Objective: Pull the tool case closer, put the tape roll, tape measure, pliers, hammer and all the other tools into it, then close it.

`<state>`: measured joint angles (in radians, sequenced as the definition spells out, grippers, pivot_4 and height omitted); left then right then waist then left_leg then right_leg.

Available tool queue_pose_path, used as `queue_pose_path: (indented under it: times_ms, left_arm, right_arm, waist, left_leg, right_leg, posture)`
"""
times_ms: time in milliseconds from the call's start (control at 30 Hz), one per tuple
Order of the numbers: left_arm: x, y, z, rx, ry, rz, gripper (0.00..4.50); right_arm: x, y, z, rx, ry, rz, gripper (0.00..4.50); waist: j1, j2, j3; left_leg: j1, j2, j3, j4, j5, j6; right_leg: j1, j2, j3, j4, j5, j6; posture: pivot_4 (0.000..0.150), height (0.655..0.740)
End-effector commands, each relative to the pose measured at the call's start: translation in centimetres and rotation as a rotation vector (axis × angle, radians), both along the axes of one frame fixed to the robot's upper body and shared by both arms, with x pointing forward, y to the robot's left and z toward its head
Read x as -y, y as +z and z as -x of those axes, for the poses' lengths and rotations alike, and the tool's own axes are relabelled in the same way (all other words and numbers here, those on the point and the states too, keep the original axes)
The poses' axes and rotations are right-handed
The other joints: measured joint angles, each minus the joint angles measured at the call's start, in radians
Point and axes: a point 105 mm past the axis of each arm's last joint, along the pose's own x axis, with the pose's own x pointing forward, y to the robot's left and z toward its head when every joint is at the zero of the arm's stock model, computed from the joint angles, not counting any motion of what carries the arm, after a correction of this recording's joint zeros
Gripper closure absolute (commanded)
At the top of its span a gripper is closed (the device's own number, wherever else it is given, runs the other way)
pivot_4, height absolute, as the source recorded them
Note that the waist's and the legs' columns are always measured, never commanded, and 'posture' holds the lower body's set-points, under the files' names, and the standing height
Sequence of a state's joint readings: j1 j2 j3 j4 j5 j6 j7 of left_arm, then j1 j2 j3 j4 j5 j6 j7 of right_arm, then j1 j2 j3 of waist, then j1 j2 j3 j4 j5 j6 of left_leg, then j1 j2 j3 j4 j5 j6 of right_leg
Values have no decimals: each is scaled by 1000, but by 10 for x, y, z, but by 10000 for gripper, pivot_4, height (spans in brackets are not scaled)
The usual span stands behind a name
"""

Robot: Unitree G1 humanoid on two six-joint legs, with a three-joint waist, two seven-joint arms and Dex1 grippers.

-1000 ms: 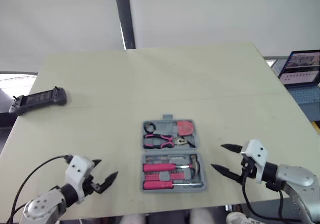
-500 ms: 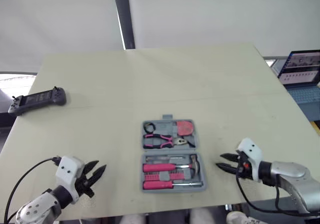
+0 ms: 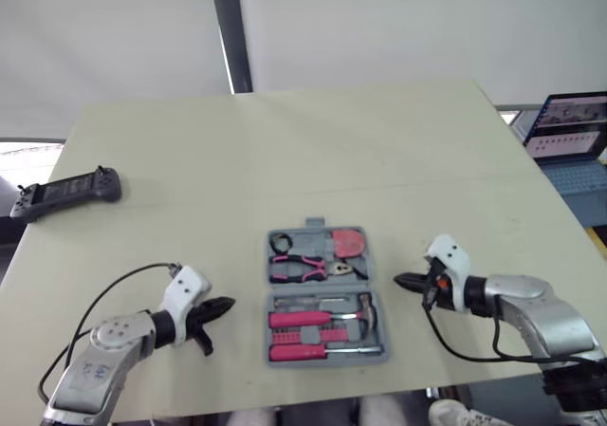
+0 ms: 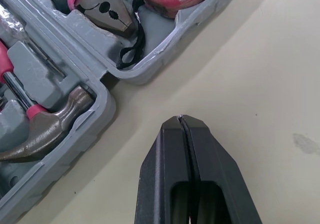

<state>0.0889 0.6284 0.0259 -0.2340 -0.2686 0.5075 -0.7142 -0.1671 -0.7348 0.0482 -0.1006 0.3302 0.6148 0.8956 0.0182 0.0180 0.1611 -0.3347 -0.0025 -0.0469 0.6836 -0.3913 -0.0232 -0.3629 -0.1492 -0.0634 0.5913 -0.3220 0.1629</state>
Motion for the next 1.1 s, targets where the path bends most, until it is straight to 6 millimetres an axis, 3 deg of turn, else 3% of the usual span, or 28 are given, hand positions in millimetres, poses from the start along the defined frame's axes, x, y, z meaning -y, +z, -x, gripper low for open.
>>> queue_pose_path:
  times_ms: [33,267,533,900,1100]
  left_arm:
    - [9,1,-8,-6,-67,-4,45000]
    - [26,5,-20,-13,-144,2,45000]
    - [48,-5,-24,-18,-203,-22,45000]
    - [60,-9,-20,-17,-224,-30,45000]
    - [66,-10,-11,-26,-243,-32,45000]
  right_arm:
    - [-6,3,-3,12,30,12,44590]
    - [-10,-2,-5,8,53,37,44590]
    - [-19,-10,-11,-6,79,63,44590]
    - [-33,-12,-10,-10,129,67,44590]
    - [-38,-14,0,-43,176,74,44590]
  waist:
    - [0,0,0]
    - [-2,0,0]
    - [-3,0,0]
    - [3,0,0]
    - [2,0,0]
  left_leg:
    - [0,0,0,0,0,0]
    - [0,0,0,0,0,0]
    - [0,0,0,0,0,0]
    - [0,0,0,1,0,0]
    - [0,0,0,1,0,0]
  right_leg:
    - [0,0,0,1,0,0]
    - [0,0,-1,0,0,0]
    - [-1,0,-2,1,0,1]
    - [0,0,-2,1,0,1]
    - [0,0,-2,0,0,1]
  posture:
    - [1500,7400]
    - [1500,7400]
    - [1500,7400]
    - [1500,7400]
    - [1500,7400]
